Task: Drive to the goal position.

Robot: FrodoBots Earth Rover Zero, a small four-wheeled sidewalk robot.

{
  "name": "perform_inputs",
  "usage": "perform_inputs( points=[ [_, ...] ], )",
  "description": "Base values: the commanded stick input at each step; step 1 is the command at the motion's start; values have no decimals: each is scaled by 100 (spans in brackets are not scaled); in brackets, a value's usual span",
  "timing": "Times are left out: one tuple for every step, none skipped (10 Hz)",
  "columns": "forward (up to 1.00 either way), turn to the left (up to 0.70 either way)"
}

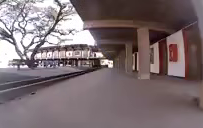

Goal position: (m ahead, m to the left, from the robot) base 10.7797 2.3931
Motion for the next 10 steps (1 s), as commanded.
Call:
perform_inputs(
  points=[
    [50,0],
    [50,0],
    [50,0],
    [50,0],
    [50,0],
    [50,0],
    [50,0],
    [50,0],
    [50,0],
    [50,0]
  ],
)
